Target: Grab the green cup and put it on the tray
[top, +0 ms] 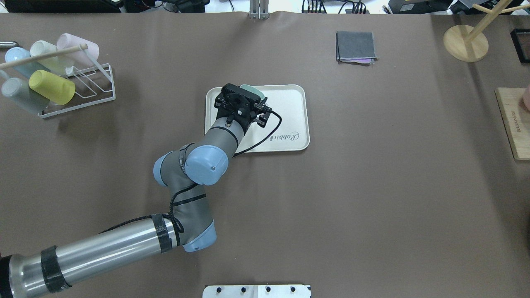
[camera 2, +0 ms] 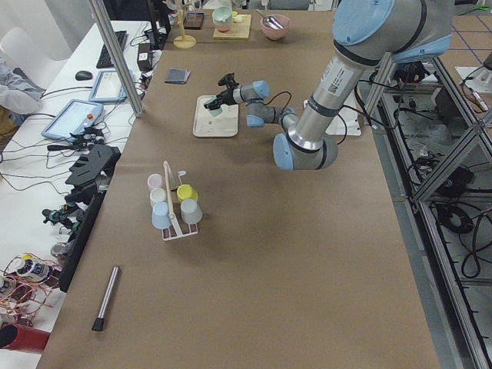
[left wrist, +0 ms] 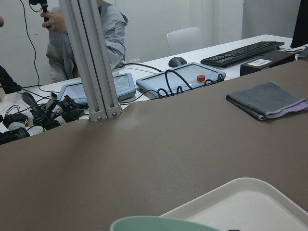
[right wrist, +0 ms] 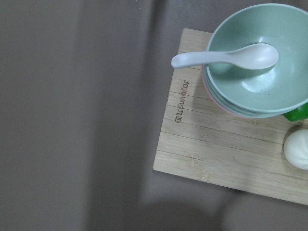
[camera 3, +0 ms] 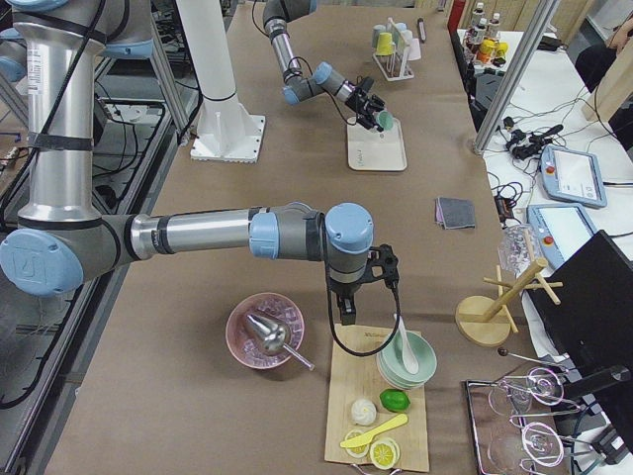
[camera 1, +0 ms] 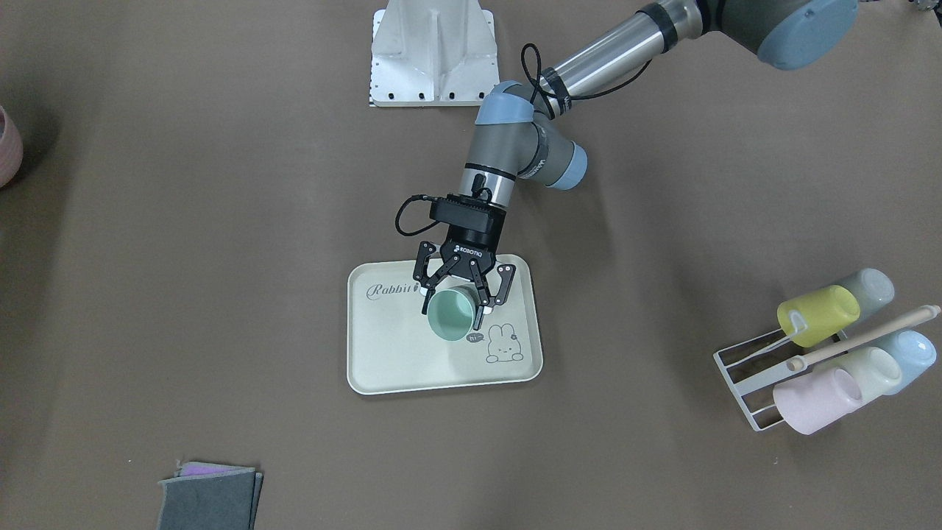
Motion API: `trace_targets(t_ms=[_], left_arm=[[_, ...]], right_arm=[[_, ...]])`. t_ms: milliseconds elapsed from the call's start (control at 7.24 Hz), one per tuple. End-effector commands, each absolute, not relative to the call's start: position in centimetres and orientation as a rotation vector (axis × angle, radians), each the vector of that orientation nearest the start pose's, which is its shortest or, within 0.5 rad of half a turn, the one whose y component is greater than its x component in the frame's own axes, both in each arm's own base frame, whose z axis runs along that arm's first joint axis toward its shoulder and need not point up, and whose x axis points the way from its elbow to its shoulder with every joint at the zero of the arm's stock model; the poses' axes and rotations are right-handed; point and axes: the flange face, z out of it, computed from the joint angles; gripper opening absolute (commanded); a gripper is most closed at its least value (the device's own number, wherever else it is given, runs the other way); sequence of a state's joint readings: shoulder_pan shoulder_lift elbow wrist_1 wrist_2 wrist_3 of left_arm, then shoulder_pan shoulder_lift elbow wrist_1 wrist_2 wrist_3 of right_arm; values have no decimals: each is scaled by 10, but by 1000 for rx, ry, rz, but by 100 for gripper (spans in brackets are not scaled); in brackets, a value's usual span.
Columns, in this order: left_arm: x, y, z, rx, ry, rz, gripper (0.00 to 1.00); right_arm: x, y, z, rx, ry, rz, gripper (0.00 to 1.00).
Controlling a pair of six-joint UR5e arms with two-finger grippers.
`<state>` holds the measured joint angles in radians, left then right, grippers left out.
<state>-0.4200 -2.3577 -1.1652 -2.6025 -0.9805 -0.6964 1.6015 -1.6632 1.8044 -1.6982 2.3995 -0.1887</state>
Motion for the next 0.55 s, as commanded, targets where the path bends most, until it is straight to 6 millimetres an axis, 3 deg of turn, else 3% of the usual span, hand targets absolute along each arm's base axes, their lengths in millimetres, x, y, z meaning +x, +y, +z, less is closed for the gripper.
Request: trace_targets(t_ms=[0, 414], left_arm=[[620, -483, 234, 1200, 788, -40, 89], [620, -483, 232, 1203, 788, -33, 90]], right_arm=[[74, -447, 596, 104, -823, -155, 100], [74, -447, 596, 104, -823, -155, 100]])
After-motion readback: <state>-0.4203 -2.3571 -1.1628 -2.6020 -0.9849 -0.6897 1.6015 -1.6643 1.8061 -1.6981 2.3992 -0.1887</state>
